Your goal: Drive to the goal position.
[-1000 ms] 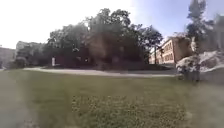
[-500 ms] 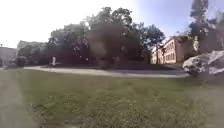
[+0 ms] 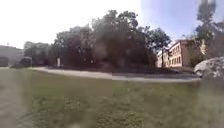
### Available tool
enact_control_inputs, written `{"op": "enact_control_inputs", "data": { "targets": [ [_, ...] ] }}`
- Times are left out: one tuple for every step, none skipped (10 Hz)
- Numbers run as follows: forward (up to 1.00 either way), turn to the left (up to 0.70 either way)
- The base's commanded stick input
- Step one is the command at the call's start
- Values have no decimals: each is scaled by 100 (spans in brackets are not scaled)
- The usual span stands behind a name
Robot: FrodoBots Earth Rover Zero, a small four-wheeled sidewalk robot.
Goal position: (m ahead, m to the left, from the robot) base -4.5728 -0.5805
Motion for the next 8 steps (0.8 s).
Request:
{"op": "enact_control_inputs", "data": {
  "targets": [
    [70,15],
    [70,0],
    [70,0],
    [70,0],
    [70,0],
    [70,0],
    [70,0],
    [70,0]
  ]
}}
